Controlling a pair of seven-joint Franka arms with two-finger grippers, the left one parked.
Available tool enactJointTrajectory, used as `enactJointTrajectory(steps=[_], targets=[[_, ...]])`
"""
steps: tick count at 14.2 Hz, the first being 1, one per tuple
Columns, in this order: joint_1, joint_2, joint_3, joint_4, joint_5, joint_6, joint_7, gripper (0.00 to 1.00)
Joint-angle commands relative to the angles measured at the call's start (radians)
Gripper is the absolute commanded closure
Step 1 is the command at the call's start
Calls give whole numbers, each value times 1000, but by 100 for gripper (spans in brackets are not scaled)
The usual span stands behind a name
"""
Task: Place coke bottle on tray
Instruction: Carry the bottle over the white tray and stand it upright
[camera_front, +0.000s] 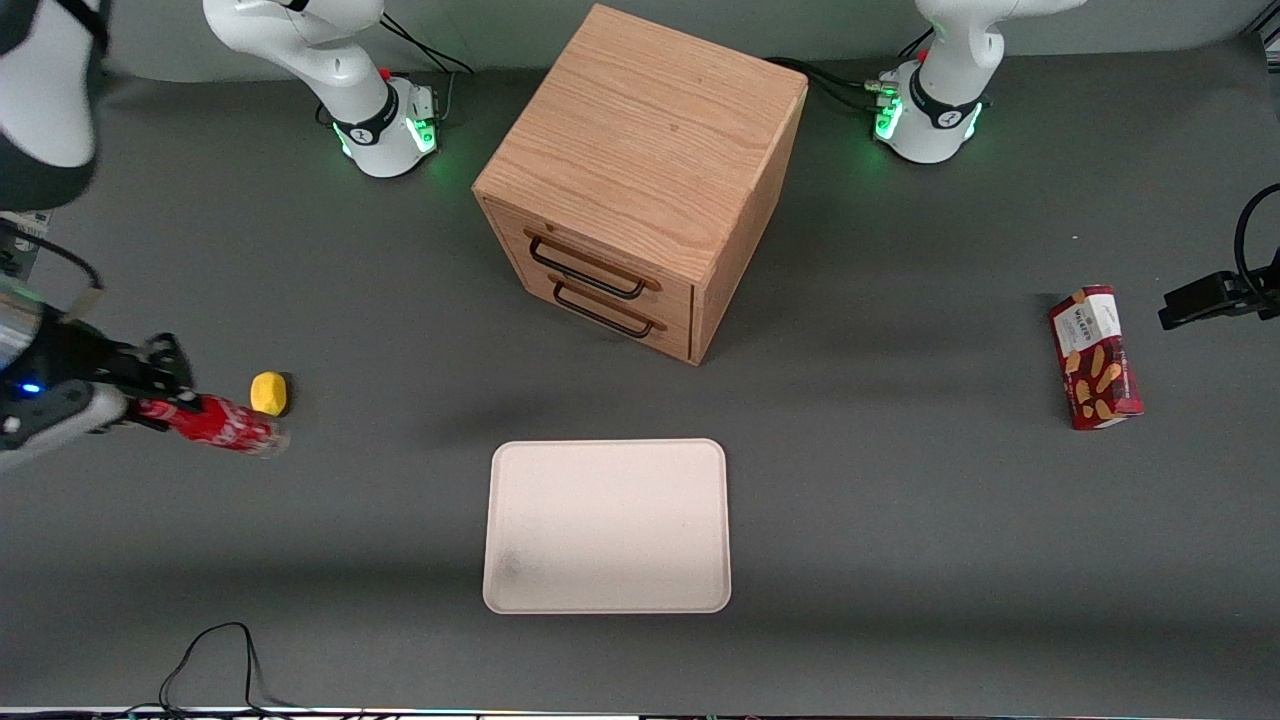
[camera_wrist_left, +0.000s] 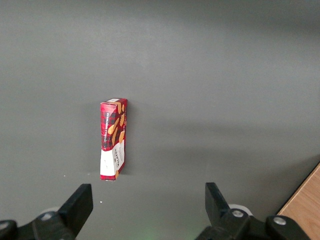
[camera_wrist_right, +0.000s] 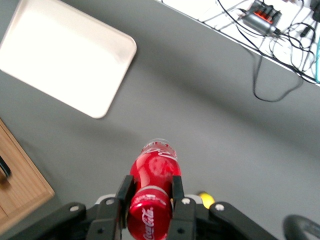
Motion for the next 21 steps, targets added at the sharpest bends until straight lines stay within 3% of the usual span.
enactJointTrajectory(steps=[1, 8, 21], targets=[[78, 104, -8, 154, -4, -15, 167, 98], [241, 191, -6, 229, -5, 32, 497, 100], [241, 473, 3, 211, -7, 388, 501, 100]])
